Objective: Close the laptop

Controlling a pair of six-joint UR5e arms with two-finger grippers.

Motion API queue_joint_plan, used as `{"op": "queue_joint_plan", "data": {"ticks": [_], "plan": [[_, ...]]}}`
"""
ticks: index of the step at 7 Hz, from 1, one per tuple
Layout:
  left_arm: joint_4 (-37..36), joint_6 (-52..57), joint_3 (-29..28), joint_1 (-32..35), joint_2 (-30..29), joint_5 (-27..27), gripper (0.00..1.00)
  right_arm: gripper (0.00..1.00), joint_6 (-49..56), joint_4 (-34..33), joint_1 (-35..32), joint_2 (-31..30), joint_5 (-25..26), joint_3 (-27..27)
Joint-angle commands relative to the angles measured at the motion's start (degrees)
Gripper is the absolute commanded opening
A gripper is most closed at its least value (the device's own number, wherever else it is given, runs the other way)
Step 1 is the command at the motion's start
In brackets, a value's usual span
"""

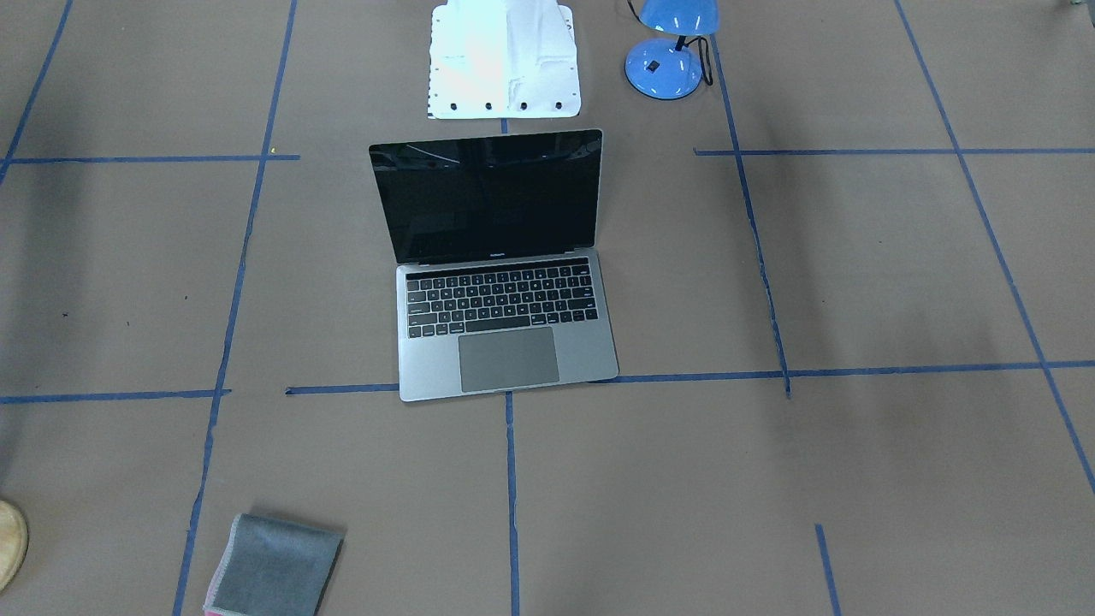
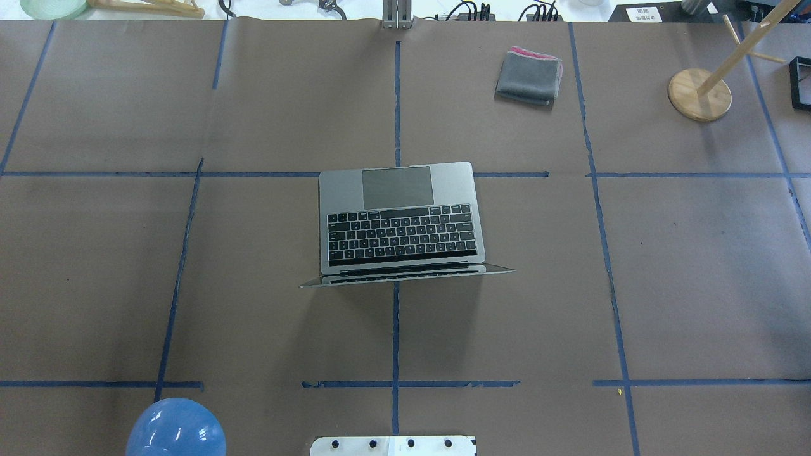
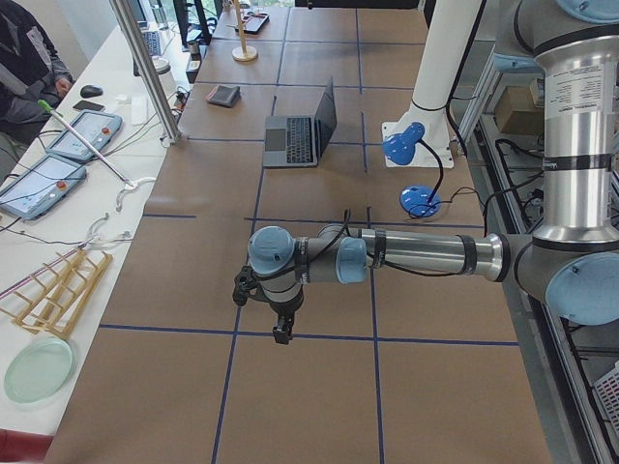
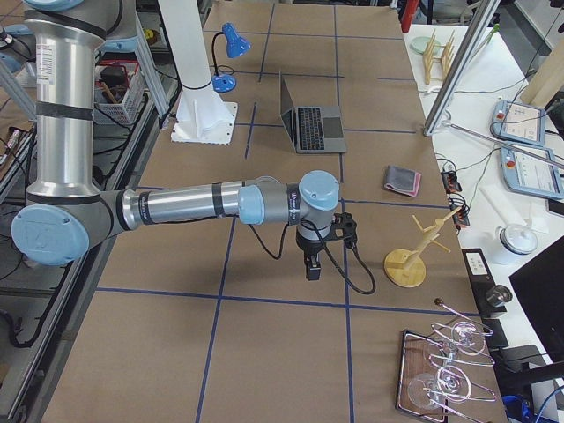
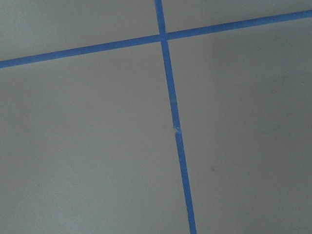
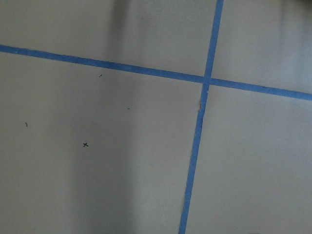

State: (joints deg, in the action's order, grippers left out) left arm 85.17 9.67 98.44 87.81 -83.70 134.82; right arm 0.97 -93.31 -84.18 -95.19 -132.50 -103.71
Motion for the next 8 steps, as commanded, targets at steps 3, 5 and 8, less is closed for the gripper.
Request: {"op": "queue_joint_plan", "data": {"ticks": [3, 5, 8], "plan": [[-0.09, -0.26, 1.85, -0.01, -0.05, -0.09, 1.0, 1.0, 0.18, 1.36, 0.06, 0.62, 0.13, -1.4], [3.58, -0.35, 1.76, -0.18, -6.78, -0.17, 1.0, 0.99, -1.39, 2.17, 0.15, 0.8, -0.04, -3.59], [7.09, -8.81, 2.46, -0.36, -8.32, 4.82, 1.0, 0.95, -15.31, 9.32, 4.26, 0.54, -4.85, -6.59]]}}
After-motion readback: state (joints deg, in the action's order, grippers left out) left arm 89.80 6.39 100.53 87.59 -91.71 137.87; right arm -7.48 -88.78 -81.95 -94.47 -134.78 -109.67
